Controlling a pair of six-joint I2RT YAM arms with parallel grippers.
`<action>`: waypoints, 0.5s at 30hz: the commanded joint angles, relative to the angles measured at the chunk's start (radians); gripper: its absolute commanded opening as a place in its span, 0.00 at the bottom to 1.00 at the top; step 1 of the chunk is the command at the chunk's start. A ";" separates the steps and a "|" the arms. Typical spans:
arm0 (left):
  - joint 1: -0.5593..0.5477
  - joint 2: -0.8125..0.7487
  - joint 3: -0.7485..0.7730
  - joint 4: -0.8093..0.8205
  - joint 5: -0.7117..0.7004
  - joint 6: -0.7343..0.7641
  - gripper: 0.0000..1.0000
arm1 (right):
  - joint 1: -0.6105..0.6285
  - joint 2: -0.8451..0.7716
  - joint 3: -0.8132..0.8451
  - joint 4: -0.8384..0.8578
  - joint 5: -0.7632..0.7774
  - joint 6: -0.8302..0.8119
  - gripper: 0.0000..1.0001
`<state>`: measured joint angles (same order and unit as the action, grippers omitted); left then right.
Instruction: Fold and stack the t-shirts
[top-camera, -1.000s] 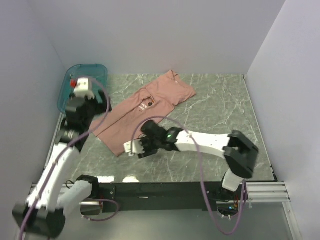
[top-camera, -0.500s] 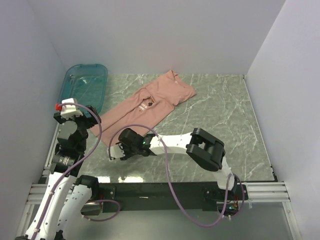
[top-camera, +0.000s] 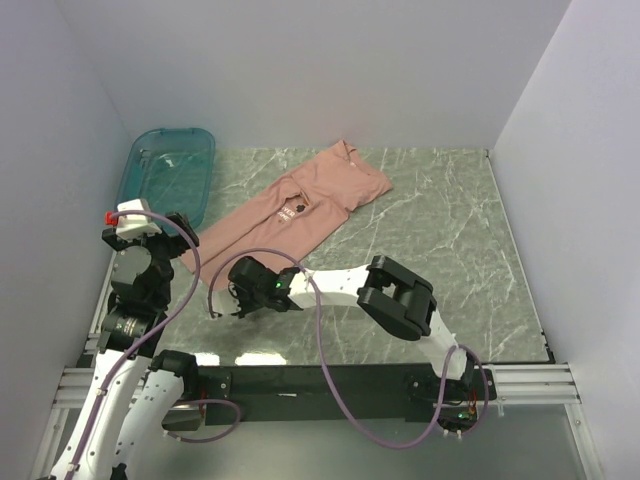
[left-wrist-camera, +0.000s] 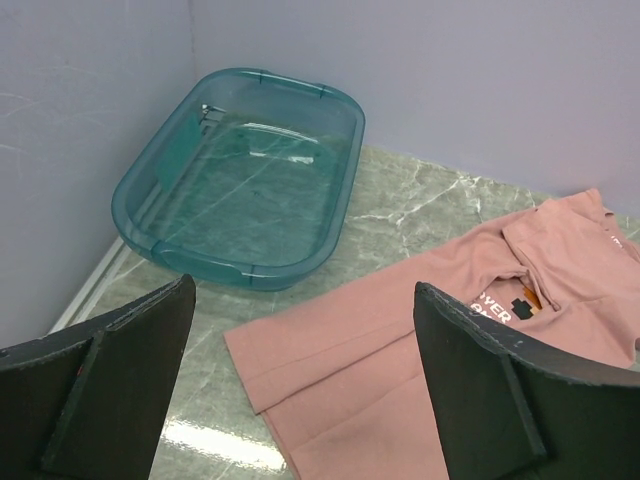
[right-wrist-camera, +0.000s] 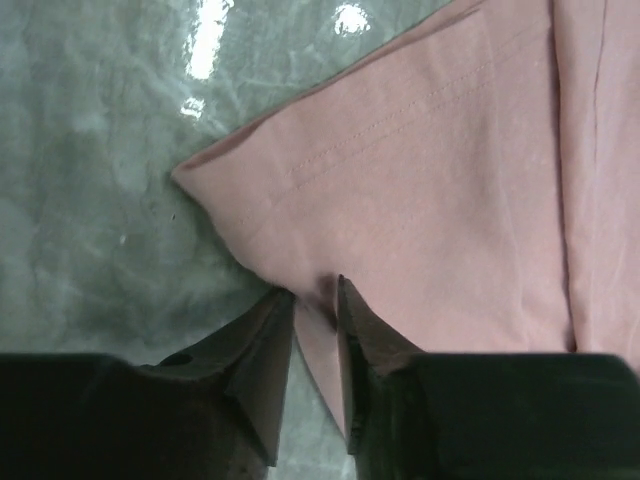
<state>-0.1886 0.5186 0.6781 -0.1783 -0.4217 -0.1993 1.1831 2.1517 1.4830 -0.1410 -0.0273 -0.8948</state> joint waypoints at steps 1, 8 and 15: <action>0.000 -0.008 0.005 0.033 -0.019 0.005 0.95 | 0.009 0.054 0.039 -0.028 -0.026 0.016 0.26; 0.001 -0.005 0.000 0.034 -0.015 0.008 0.95 | 0.009 -0.033 -0.072 -0.019 -0.066 -0.010 0.00; 0.000 -0.005 0.000 0.036 -0.005 0.008 0.95 | 0.010 -0.243 -0.306 -0.048 -0.187 -0.067 0.00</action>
<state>-0.1886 0.5190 0.6781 -0.1780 -0.4248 -0.1993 1.1858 2.0033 1.2583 -0.1089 -0.1154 -0.9363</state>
